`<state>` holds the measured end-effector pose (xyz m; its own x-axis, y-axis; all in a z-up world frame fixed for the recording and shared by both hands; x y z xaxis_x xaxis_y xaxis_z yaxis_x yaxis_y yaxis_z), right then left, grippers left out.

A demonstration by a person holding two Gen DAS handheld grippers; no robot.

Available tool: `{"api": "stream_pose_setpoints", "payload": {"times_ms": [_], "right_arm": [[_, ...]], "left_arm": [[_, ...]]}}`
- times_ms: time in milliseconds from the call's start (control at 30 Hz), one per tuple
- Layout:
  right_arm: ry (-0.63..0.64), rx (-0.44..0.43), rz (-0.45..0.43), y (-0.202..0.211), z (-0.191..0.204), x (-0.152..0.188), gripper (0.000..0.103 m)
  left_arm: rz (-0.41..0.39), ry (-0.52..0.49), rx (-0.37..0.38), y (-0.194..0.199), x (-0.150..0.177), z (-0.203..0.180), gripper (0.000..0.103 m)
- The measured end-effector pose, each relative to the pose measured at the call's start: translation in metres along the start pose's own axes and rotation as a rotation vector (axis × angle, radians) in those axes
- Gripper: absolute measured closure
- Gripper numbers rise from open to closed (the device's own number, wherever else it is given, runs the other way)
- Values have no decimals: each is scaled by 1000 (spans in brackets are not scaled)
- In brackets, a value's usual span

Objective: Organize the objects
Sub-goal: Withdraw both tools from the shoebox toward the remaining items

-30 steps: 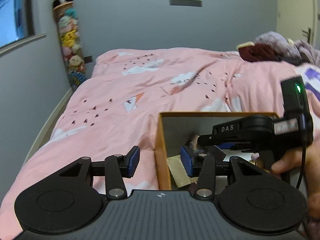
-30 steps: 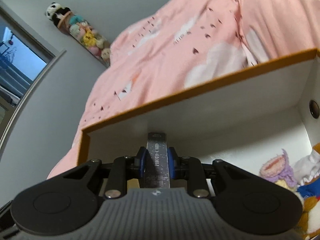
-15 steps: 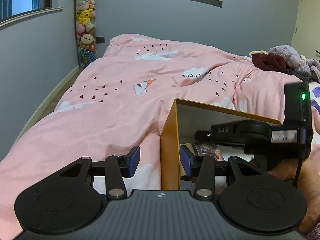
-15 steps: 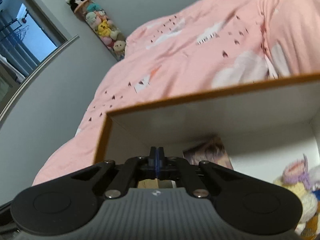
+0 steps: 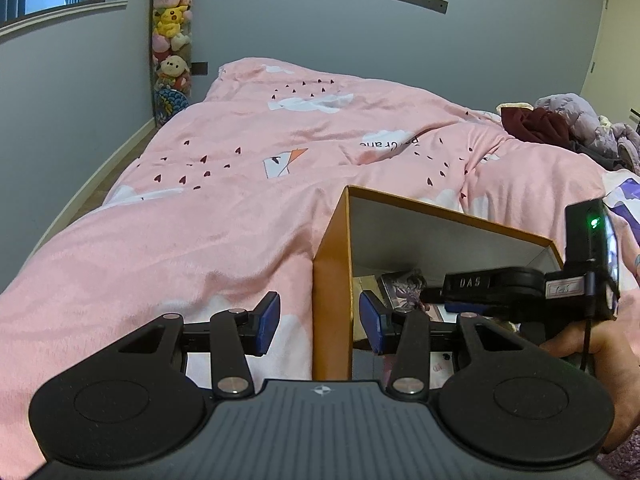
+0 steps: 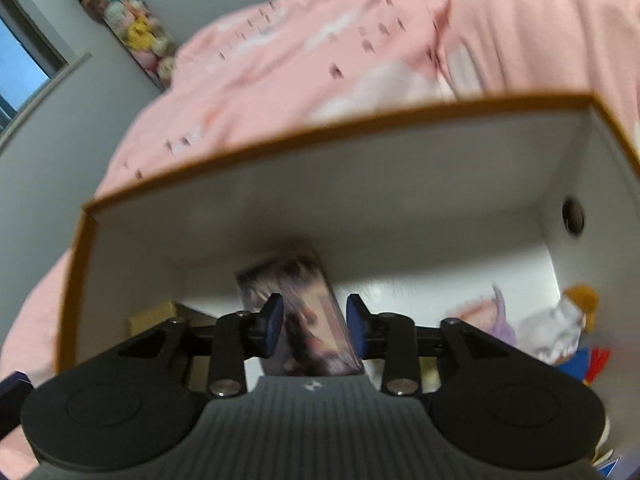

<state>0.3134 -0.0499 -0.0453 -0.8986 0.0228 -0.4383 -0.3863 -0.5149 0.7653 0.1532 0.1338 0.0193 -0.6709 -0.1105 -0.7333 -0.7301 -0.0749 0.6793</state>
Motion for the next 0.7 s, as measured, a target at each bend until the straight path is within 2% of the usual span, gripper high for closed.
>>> {"api": "stream_pose_setpoints", "payload": {"times_ms": [133,233,333,433,500,700], "right_arm": [[3,2,13,-4,1,3,66],[-43,-14,51,-10,-3,5,73],[-62,-24,56,-13,-2,5,74],[-86,-63,86,-14,-2,8,79],[-115,-77,100,-14,-1,12,79],[-64,-72,95,-10,4,16,77]], "left_arm": [[14,13,-4,-1,2,2,52],[20,17,-5,-2,2,1,52],[24,16,-3,-2,3,-1,52],[28,18,-5,-2,4,-1,52],[33,23,-6,-3,4,-1,52],[28,13,-2,-1,6,-3,52]]}}
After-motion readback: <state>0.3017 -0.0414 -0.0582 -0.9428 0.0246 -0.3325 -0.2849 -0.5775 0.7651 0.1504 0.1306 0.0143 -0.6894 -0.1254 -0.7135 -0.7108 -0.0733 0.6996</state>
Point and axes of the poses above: each gripper's, at about its wrist camera, not at the fingertips, and y roughly against the way its jaws point, z to its left, x to its underside, the point moved 1 cm from there along -y, roughly the way its jaws point, and after that the axes turned 7 degrees about -y, right-handed, at the moved point
